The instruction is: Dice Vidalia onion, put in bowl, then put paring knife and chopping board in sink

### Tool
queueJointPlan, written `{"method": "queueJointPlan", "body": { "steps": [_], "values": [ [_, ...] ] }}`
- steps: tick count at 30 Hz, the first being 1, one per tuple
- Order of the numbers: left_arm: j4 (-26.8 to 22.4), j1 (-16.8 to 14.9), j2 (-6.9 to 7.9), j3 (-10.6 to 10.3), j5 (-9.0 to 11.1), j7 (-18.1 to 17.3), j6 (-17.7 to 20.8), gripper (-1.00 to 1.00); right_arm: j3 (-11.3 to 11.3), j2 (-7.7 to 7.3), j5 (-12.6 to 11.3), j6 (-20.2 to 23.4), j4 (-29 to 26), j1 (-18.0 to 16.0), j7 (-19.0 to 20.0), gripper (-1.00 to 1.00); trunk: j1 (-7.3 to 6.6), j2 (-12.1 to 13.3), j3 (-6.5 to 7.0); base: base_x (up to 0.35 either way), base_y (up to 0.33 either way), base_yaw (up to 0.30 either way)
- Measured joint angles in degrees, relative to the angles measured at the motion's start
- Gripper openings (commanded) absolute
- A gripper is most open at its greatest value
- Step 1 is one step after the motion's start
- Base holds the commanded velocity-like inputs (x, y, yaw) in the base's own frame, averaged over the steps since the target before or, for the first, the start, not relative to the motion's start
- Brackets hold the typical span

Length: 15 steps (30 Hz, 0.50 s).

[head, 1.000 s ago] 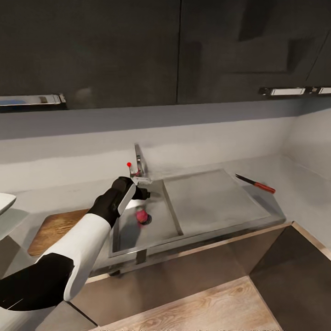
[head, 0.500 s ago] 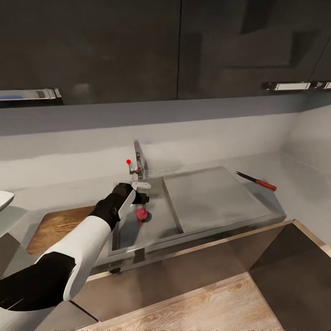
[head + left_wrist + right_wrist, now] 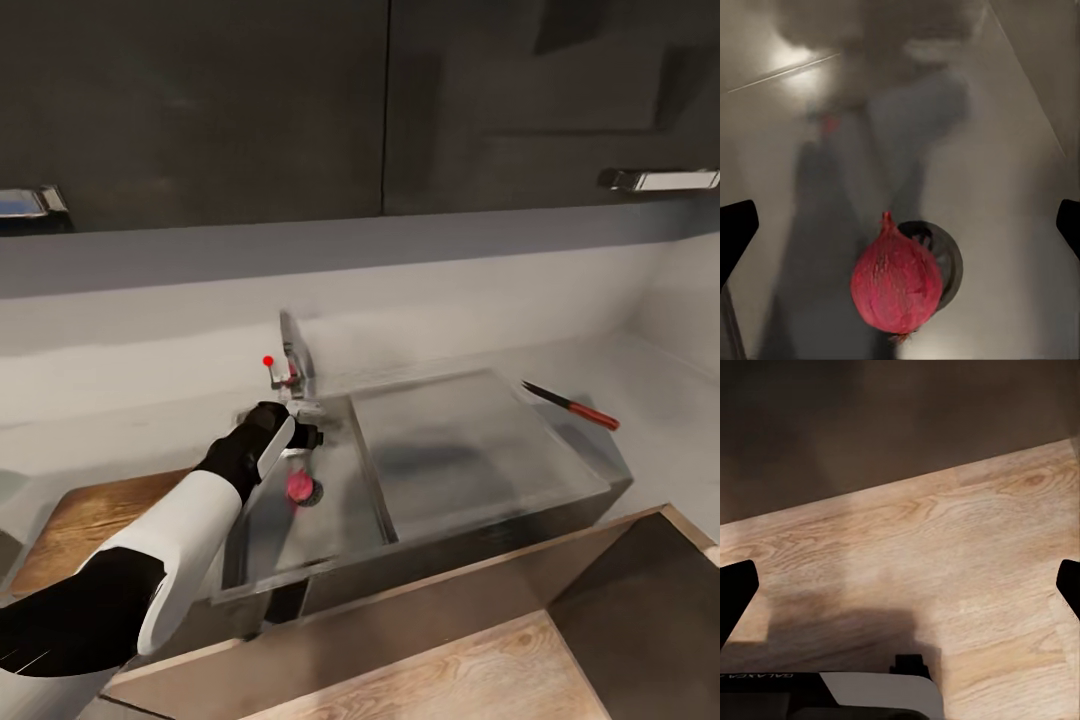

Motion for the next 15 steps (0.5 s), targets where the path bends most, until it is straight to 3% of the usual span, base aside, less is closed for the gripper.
{"method": "queueJointPlan", "body": {
  "steps": [3,6,15],
  "values": [
    [0.76,0.0,0.0,0.02,0.01,0.01,-1.08,1.0,0.0,0.02,0.0,0.0,0.0,0.0,0.01,1.0,0.02,0.01,-0.27,0.194,-0.02,0.0],
    [3.83,0.0,-0.03,0.08,0.08,-0.02,-5.46,1.0,0.01,0.04,0.0,0.0,0.0,0.0,0.01,1.0,0.03,0.01,-0.55,0.035,-0.003,0.0],
    [6.2,0.0,-0.07,0.11,0.08,-0.03,-6.83,1.0,0.04,0.06,0.0,0.0,0.0,0.0,-0.01,1.0,0.03,0.0,-1.37,0.006,-0.001,0.0]
  ]
}}
